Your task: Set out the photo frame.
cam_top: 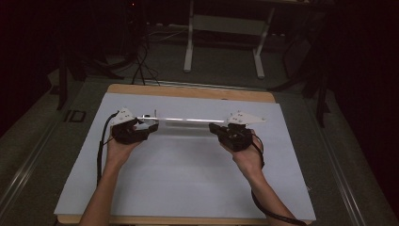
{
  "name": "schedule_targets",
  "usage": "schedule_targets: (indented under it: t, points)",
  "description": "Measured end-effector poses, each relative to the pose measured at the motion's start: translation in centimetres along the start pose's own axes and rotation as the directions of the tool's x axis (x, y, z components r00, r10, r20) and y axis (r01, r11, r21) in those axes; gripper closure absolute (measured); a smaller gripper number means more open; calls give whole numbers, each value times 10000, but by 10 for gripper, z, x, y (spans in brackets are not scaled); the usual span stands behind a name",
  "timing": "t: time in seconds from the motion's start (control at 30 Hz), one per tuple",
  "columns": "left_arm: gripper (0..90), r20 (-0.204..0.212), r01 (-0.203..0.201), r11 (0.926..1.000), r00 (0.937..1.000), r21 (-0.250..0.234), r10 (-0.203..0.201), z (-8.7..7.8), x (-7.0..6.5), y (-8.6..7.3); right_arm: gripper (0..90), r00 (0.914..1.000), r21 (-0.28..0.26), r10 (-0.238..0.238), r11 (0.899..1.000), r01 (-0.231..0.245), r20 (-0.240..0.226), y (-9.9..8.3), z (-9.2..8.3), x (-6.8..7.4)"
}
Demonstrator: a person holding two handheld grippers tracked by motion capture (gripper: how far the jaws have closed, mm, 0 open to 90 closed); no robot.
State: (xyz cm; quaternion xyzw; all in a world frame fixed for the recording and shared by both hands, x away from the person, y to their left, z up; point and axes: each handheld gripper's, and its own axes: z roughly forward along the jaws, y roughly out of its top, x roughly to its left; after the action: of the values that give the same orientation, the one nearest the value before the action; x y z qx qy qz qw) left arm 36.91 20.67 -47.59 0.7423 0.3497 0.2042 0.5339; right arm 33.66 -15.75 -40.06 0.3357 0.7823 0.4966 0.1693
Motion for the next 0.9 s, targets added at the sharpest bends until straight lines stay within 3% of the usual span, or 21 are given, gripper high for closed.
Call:
schedule_targets:
  t: [0.27, 0.4, 0.47, 0.63, 0.77, 0.9]
  points:
    - [450, 35, 9, 10000, 10000, 60, -9, 0, 1, 1, 882, 9999, 103, -42, 9999, 41, 131, -8, -2, -11]
    - [450, 15, 106, 9999, 9999, 52, -106, 1, 2, 2, 790, 9999, 196, -119, 9997, 119, 12, -18, -2, -19]
    - [450, -11, 163, 9999, 9999, 36, -163, 2, 2, 3, 734, 9997, 343, -137, 9993, 130, 187, -25, -2, -23]
    - [451, -39, 232, 9997, 9997, 96, -231, 2, 4, 6, 608, 9988, 517, -42, 9987, 17, 495, -44, -4, -42]
    - [452, -96, 296, 9995, 9995, 73, -295, 4, 5, 8, 585, 9948, 694, 148, 9973, -219, 1010, -57, -9, -62]
    - [453, -137, 356, 9994, 9993, 52, -355, 5, 6, 9, 582, 9889, 514, 538, 9968, -615, 1388, -65, -12, -80]
